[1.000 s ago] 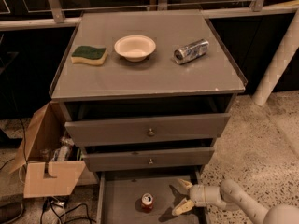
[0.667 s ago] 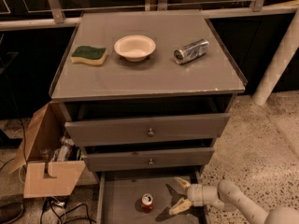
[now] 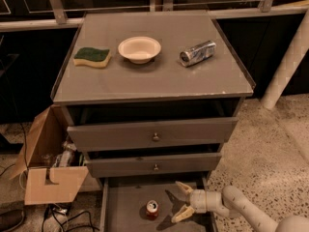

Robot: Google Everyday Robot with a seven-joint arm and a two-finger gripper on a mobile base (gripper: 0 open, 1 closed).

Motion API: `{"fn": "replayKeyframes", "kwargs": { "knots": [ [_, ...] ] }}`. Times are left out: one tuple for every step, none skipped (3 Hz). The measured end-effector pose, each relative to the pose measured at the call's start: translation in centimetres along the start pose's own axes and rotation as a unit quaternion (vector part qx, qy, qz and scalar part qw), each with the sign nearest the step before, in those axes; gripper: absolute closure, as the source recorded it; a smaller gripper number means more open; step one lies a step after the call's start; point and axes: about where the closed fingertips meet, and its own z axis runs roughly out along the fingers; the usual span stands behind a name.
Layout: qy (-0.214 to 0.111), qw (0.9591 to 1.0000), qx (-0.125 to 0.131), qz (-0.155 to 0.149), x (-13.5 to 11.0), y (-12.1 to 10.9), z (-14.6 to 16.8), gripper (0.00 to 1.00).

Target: Pick coke can from bottom drawer and place on counter

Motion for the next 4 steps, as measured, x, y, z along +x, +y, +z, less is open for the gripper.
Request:
{"fn": "replayKeyframes", "kwargs": {
  "knots": [
    [-0.008, 0.9998, -0.004, -0.017, -0.3, -0.7, 1.0, 0.0],
    [-0.014, 0.9983, -0.024, -0.05, -2.3, 0.2, 2.2, 0.0],
    [-0.016, 0.9979, -0.031, -0.056, -2.5, 0.9, 2.8, 0.0],
    [-0.016, 0.9978, -0.031, -0.056, -2.4, 0.9, 2.8, 0.0]
  ]
}}
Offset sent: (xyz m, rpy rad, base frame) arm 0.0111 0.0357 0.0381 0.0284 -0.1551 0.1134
